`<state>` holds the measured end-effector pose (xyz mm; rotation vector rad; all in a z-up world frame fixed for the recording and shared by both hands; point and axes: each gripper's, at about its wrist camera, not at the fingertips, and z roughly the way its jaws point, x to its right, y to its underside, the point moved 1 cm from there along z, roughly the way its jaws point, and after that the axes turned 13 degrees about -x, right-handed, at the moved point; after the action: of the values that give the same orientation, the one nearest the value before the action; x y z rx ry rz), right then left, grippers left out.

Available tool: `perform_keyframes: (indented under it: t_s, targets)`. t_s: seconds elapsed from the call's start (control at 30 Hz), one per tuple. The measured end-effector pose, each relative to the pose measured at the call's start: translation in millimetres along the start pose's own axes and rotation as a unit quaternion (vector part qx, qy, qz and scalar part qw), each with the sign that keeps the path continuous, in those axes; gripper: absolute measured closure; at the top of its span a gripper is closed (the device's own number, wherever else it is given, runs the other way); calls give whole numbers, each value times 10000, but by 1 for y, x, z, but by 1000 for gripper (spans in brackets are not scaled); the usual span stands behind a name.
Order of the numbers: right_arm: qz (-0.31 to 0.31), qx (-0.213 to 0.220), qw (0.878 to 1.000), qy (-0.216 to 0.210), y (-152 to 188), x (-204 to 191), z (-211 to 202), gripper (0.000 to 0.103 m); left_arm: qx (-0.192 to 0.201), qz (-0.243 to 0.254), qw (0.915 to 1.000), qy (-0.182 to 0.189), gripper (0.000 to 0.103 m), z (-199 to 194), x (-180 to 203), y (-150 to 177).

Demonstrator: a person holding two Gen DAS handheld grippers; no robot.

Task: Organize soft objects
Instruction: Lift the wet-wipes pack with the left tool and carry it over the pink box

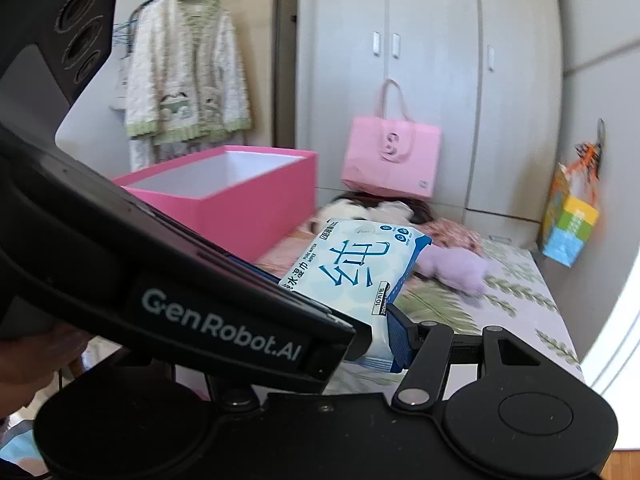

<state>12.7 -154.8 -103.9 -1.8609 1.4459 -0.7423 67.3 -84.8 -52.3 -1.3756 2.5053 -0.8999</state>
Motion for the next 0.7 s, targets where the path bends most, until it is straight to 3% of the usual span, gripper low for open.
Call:
perform_keyframes:
  t_s: [0.37,0.7]
  targets:
    - [-593,-98,9949,-809,-39,-64,0,38,5,-667,9968,-447,51,-62,-59,19]
    - [-797,207,9898,-1165,-115,-72,43,38,234,-848,9927,-821,51,-79,-127,-36]
